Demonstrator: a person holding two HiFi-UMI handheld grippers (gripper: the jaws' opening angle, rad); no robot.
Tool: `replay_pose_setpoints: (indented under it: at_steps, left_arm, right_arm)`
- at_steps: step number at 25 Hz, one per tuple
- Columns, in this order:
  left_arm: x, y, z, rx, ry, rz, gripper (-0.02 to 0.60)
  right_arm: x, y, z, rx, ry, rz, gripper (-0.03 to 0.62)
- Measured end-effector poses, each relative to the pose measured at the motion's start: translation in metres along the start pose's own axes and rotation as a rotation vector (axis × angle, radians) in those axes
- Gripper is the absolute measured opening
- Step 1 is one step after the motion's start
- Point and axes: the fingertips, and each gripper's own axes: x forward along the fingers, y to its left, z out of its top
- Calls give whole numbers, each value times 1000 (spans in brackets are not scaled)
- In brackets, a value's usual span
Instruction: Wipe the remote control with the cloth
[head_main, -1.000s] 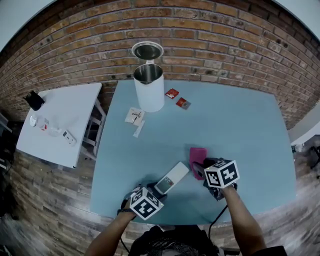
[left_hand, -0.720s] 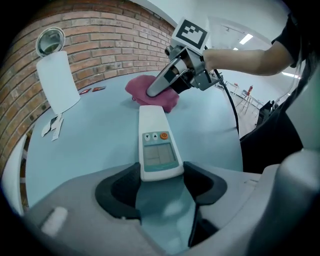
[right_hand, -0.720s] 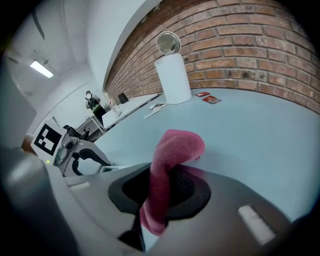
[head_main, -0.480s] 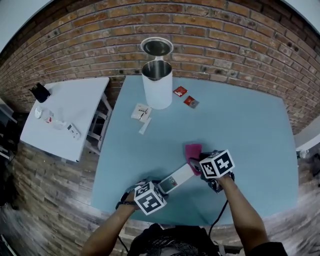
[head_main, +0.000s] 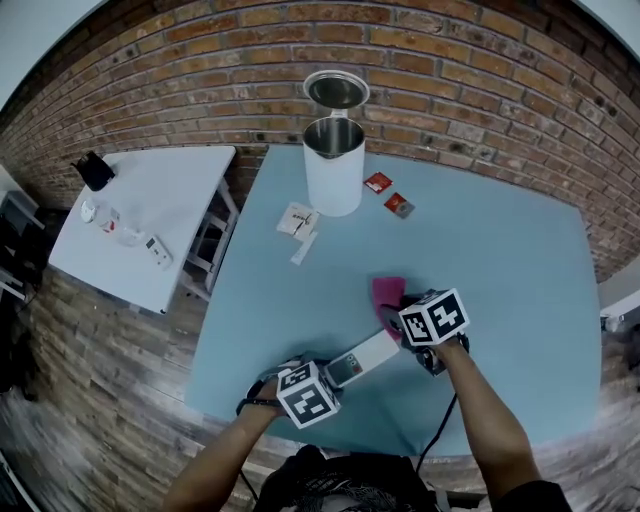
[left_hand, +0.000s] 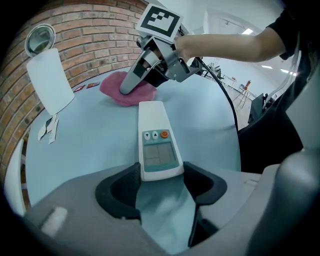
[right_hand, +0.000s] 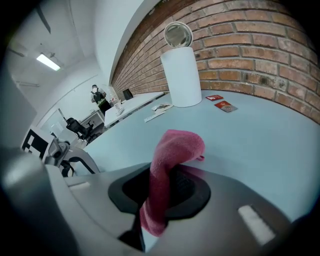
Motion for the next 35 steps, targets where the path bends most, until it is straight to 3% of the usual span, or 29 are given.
replay_pose_setpoints:
  at_steps: [13,20,28,35]
  left_arm:
    - [-1,0,1,2,3,-6,270]
    - [1,1,1,2,4,-2,270]
    - [1,0,0,-3,6,0,270]
    - [1,1,0,-9,8,4,270]
  right_arm:
    - [9,0,33,-75,-60,-30,77]
    - [26,39,18,-146,33,92,77]
    - [34,70,19,-113,48,159,77]
    - [45,103,16,-153,82,207,77]
